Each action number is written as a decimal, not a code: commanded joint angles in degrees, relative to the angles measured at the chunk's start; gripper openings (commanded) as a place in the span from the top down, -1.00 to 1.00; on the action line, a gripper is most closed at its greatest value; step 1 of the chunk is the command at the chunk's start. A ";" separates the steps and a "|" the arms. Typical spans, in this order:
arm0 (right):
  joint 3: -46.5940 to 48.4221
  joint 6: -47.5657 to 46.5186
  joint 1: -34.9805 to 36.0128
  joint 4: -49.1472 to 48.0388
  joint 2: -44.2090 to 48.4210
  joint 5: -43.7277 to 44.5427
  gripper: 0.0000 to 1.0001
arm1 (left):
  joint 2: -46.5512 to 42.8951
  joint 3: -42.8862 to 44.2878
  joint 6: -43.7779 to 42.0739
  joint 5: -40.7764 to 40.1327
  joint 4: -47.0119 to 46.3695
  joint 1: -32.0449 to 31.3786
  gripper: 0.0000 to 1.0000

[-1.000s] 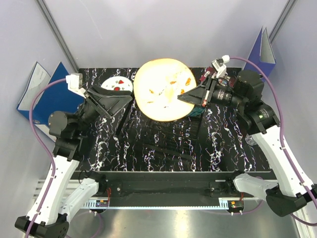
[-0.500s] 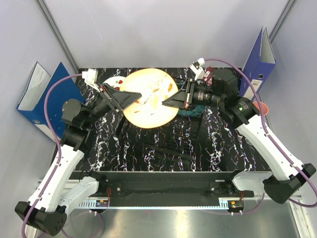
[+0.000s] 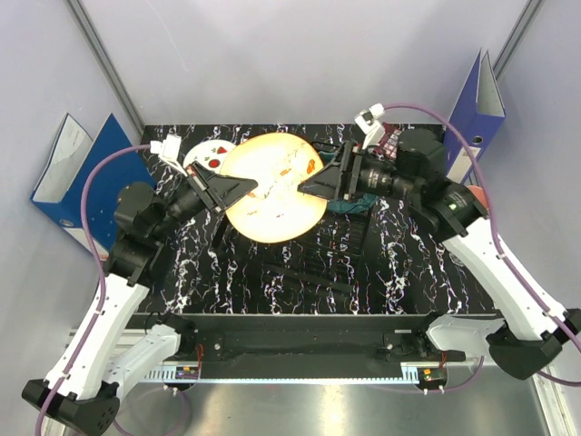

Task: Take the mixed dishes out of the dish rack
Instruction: Place the plate at the center of the board.

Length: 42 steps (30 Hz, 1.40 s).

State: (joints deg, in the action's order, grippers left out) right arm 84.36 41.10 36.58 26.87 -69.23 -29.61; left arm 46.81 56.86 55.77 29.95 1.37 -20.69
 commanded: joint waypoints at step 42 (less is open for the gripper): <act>-13.16 -14.91 0.16 4.33 30.38 23.45 -1.00 | 22.88 -3.16 -7.86 -38.48 13.40 30.44 1.00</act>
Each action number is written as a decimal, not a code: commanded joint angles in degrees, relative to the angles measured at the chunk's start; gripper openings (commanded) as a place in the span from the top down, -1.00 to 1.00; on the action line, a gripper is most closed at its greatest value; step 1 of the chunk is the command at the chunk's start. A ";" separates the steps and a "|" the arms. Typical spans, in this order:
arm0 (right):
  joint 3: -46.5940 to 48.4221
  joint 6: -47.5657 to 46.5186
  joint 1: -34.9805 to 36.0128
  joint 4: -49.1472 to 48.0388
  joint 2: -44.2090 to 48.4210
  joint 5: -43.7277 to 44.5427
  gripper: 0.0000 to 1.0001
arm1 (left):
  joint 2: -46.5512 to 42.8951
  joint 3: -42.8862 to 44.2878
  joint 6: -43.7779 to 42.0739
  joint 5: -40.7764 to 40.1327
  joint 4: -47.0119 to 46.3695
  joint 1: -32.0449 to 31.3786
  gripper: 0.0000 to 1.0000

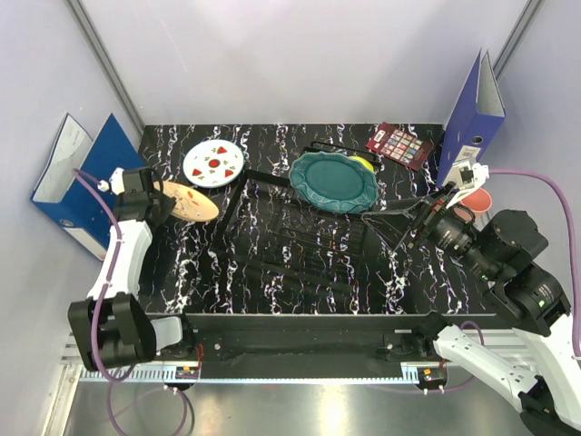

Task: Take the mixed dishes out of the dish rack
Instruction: Place the plate at the center of the board.

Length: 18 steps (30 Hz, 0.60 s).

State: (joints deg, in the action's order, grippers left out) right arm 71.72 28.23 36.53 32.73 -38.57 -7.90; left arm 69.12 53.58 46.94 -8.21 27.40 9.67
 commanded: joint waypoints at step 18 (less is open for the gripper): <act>-1.59 -4.23 0.12 -2.85 -2.56 2.19 -0.99 | 17.96 11.88 10.18 22.09 -35.56 0.70 1.00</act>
State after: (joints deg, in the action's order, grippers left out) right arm 70.11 26.04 36.53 32.38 -39.75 -6.90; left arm 82.37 58.02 51.44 5.72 8.14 10.41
